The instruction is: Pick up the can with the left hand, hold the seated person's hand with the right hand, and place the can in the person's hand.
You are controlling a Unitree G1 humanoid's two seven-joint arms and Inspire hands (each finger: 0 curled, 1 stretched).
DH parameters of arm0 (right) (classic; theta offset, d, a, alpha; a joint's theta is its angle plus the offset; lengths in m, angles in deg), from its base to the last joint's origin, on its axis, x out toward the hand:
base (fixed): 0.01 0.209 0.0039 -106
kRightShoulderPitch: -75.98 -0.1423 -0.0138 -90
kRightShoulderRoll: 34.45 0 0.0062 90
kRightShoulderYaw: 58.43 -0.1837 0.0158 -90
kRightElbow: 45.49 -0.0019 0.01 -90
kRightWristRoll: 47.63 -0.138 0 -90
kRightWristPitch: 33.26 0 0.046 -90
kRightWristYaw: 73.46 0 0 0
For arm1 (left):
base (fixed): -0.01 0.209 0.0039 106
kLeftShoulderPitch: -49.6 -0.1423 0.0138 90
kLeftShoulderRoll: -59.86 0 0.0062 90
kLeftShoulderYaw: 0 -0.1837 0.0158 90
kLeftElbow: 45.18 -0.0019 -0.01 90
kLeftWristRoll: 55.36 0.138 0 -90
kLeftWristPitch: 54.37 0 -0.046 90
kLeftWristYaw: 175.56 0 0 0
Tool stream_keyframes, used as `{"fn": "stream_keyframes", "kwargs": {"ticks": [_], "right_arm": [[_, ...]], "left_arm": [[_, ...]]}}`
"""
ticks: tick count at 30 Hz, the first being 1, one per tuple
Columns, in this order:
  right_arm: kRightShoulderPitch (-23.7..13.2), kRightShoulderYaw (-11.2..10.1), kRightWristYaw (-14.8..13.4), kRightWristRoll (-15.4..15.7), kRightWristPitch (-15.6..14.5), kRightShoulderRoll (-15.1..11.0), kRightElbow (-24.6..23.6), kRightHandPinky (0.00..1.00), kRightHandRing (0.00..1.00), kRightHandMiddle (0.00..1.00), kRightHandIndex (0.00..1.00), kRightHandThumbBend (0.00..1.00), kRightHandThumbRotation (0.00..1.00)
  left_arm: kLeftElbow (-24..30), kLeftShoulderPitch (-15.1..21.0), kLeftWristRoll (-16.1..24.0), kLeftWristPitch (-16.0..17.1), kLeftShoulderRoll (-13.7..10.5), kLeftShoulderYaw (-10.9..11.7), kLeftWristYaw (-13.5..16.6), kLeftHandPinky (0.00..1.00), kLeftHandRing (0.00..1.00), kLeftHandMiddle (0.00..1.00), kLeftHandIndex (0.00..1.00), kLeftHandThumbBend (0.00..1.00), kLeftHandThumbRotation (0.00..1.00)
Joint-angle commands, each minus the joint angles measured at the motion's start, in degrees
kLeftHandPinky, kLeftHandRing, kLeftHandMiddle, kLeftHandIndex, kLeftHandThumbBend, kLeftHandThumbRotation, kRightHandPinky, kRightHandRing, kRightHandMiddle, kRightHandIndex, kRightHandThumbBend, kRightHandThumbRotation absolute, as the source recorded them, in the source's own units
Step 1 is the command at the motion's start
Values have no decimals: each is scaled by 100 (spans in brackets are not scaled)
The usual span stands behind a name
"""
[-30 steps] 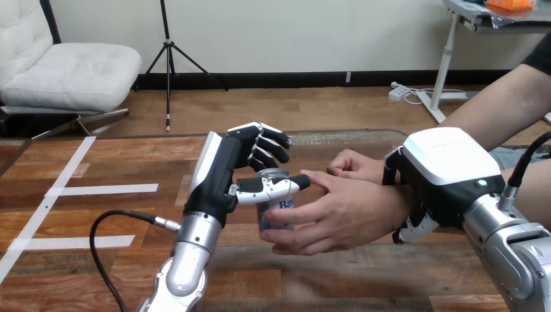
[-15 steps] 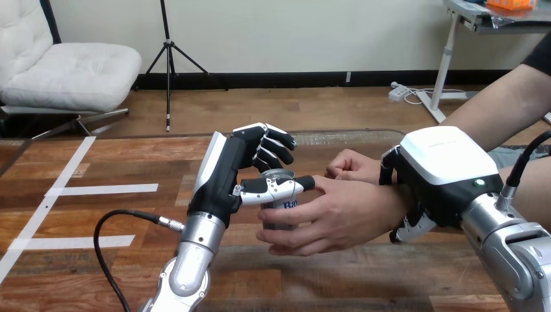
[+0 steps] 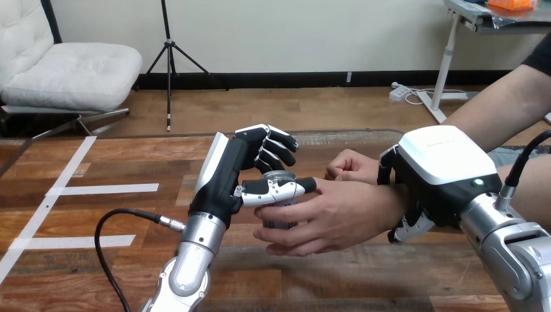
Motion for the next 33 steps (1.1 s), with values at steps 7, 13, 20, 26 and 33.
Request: {"fn": "stream_keyframes", "kwargs": {"ticks": [7,13,20,26,33], "right_arm": [[-303,-70,-139,138,-27,52,32,30,36,44,49,86,0],[-315,-78,-168,103,22,44,57,28,35,43,48,86,0],[-318,-97,-166,105,57,29,49,26,33,41,48,86,0],[-314,-116,-231,92,100,33,65,26,33,41,47,86,0],[-327,-104,-230,121,100,38,93,27,35,43,48,85,0]], "left_arm": [[305,430,-64,90,-42,16,-23,35,40,49,52,74,5],[327,426,-85,120,-40,16,-66,35,40,49,52,74,5],[389,403,-96,179,-31,9,-117,35,41,49,52,74,6],[462,377,-142,179,-3,16,-184,35,41,49,52,74,7],[553,341,-170,190,28,22,-237,36,41,49,52,74,7]]}}
